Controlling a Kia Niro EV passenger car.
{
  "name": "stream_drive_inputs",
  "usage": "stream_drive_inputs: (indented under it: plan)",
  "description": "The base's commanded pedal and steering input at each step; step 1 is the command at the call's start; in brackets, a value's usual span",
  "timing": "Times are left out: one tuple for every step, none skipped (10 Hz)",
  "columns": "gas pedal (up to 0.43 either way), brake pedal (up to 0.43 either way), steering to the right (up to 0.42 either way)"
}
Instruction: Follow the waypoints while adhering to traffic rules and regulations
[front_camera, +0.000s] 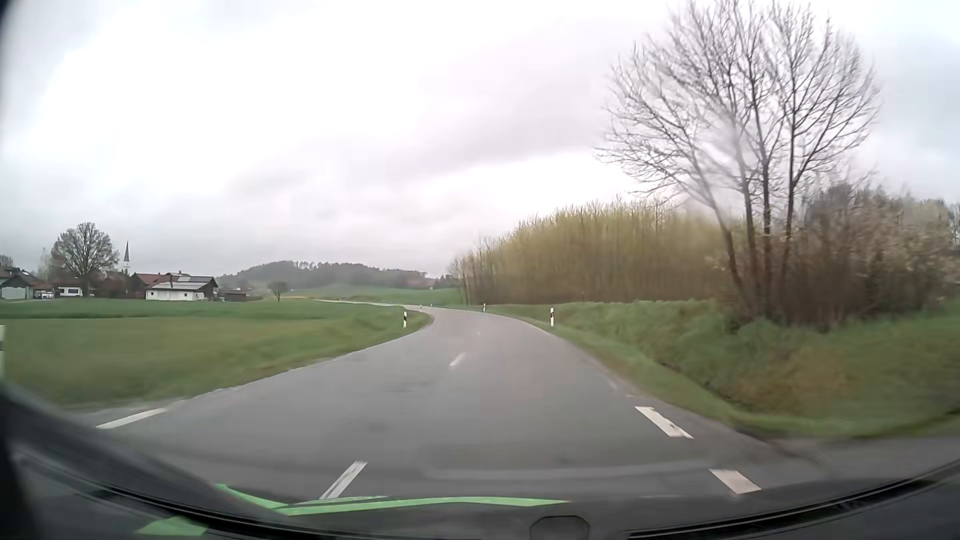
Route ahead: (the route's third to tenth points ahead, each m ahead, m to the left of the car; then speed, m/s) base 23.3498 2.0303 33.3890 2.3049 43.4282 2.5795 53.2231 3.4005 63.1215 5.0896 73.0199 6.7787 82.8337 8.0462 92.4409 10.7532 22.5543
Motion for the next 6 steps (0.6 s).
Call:
stream_drive_inputs:
  plan:
    - [0.059,0.000,-0.004]
    - [0.079,0.000,-0.004]
    - [0.087,0.000,-0.004]
    - [0.098,0.000,-0.004]
    - [0.098,0.000,-0.004]
    - [0.098,0.000,-0.006]
